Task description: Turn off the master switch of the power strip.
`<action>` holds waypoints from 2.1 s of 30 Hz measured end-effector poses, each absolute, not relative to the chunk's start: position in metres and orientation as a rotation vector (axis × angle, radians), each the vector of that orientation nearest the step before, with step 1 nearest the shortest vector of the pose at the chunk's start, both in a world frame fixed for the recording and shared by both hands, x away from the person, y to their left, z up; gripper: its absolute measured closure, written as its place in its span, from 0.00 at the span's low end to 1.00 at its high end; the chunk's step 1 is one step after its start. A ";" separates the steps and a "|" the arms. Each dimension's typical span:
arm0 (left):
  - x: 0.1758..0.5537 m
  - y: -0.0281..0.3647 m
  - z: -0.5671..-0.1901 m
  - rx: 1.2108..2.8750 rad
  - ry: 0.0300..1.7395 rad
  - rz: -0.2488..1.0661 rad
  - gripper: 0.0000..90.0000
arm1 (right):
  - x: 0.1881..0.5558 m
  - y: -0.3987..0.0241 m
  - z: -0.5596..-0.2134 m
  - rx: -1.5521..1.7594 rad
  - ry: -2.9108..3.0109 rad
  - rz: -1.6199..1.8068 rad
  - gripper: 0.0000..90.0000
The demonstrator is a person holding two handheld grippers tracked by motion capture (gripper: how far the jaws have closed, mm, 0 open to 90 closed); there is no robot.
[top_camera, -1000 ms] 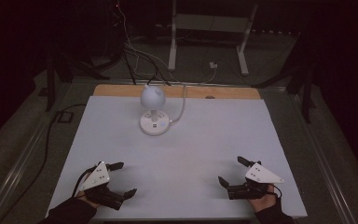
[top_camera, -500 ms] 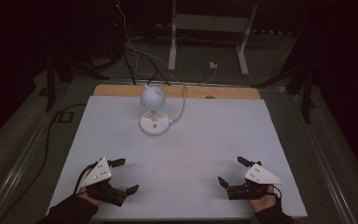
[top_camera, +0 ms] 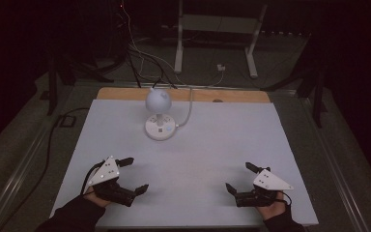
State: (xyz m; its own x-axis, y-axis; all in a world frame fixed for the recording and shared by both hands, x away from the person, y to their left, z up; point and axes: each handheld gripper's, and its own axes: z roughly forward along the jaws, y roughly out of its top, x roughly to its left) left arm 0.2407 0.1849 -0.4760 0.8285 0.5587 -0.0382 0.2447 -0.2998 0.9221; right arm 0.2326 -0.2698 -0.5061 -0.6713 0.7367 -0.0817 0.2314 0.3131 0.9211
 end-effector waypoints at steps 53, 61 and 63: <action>0.308 0.120 -0.457 1.879 0.641 0.384 0.00 | 0.232 -0.271 -0.506 0.864 2.088 1.361 0.00; 0.325 0.115 -0.456 1.847 0.719 0.372 0.00 | 0.232 -0.270 -0.506 0.860 2.088 1.366 0.00; 0.330 0.114 -0.454 1.847 0.728 0.380 0.00 | 0.232 -0.270 -0.506 0.863 2.087 1.370 0.00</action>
